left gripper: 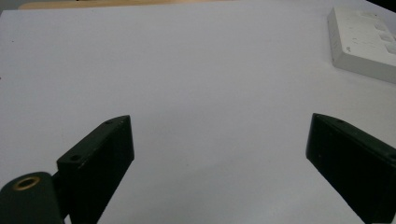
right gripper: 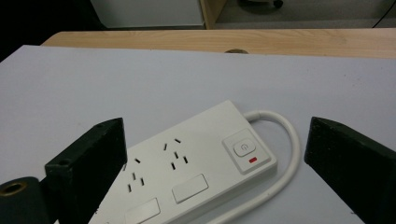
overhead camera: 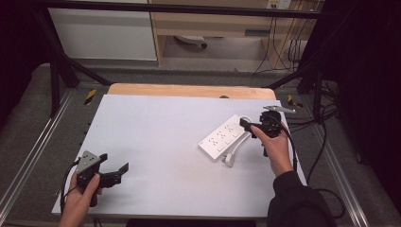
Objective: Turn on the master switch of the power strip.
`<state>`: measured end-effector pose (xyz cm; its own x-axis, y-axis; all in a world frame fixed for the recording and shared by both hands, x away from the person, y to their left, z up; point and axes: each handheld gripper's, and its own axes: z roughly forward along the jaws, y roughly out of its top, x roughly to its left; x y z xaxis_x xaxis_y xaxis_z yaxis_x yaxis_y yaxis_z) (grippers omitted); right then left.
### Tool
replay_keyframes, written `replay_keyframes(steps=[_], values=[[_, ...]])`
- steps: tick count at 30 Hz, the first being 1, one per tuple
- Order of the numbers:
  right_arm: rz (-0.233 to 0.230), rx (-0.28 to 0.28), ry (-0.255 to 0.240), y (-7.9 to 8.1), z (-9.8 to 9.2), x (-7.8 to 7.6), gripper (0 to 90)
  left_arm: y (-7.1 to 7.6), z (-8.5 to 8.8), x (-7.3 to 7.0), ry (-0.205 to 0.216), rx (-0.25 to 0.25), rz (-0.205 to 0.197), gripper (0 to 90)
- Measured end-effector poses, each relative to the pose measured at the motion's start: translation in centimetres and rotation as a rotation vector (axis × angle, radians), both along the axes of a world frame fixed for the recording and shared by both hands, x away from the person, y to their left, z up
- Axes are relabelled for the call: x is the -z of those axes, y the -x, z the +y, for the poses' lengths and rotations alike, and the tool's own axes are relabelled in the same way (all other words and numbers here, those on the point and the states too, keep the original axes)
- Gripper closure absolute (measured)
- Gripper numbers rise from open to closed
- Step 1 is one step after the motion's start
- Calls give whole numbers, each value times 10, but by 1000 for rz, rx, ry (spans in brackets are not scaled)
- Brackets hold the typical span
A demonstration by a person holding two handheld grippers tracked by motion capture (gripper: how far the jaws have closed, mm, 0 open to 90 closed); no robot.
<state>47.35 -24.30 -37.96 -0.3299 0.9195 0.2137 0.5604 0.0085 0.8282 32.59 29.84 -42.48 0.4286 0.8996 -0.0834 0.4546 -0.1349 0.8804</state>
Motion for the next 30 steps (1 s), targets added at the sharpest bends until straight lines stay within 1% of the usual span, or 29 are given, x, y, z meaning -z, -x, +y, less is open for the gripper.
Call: replay_keyframes(steps=[3, 6, 7, 9, 10, 11, 13, 15, 18, 21, 25, 27, 30], values=[[-11, 5, 12, 6, -1, -5, 55, 0, 0, 0, 1, -1, -1, 77], [-54, -8, -18, 16, -6, -10, 48, 0, 0, 0, 1, -1, -1, 77], [-63, -15, -21, 19, -7, -10, 47, 0, 0, 0, 1, -1, -1, 77], [-58, -8, -8, 23, -9, -11, 49, 0, 0, 0, 2, -1, 0, 77], [-64, -5, 6, 26, -10, -11, 51, 0, 0, 0, 2, -1, 0, 77], [-71, -4, 12, 30, -11, -10, 49, 0, 0, 0, 2, -2, -1, 77], [-72, -12, 0, 35, -14, -10, 45, 0, 0, 0, 1, -2, -1, 77], [-81, -12, 11, 40, -17, -9, 44, 0, 0, 0, 2, -2, 1, 77], [-96, -28, 22, 48, -21, -8, 39, 0, 0, 0, 4, -2, -2, 77], [-117, -22, 29, 56, -24, -7, 37, 1, 0, 0, 3, -3, -3, 76], [-146, -20, 50, 66, -27, -4, 32, 0, 0, 0, 1, -3, 1, 77], [-146, -15, 59, 70, -29, -1, 33, 0, 0, 0, 1, -1, 2, 77], [-146, -16, 56, 77, -30, 3, 33, 1, 1, 0, 1, -5, 2, 77]])
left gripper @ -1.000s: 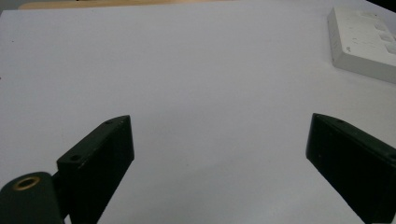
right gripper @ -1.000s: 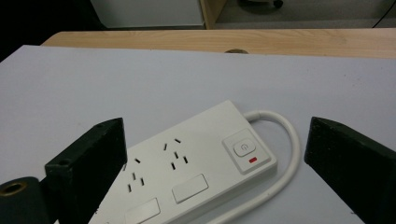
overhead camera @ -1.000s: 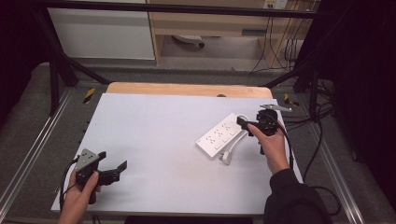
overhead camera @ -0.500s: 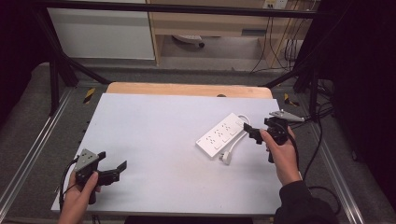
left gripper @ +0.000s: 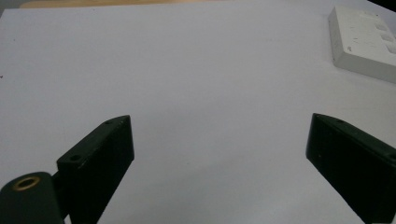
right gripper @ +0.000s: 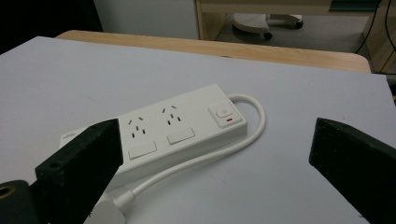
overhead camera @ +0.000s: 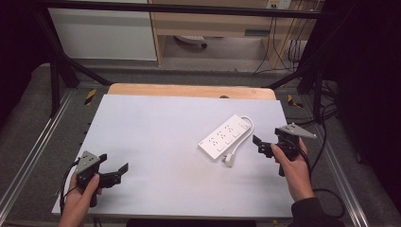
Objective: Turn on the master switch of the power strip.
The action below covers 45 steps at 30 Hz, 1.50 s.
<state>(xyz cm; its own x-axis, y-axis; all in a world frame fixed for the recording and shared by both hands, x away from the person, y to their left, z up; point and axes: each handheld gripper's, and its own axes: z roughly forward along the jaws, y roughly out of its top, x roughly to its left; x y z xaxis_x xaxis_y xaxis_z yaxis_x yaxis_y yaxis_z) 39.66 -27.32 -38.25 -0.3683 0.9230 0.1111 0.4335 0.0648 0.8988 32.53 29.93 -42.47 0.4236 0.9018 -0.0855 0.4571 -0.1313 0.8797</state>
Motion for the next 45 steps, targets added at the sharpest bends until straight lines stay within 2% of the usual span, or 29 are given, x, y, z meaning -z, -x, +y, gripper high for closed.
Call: replay_keyframes(steps=[13, 19, 25, 28, 34, 37, 45], values=[[-25, -5, 10, 26, -7, 18, 33, 0, 1, 0, -3, -3, 2, 77], [-24, -13, 27, 33, -8, 26, 33, 0, 1, 0, -3, -4, 2, 77], [-7, -13, 23, 38, -8, 35, 33, 1, 2, 1, 3, -7, 4, 77], [4, -14, 20, 41, -7, 39, 30, 0, 2, 1, 4, -5, 5, 77], [64, -1, 50, 41, -6, 53, 24, 1, 2, 0, 6, -7, 0, 77], [81, 3, 49, 41, -5, 57, 25, 1, 2, 0, 6, -8, -1, 77], [127, -20, 156, 36, 3, 69, 25, 1, 2, 0, 6, -5, -3, 76]])
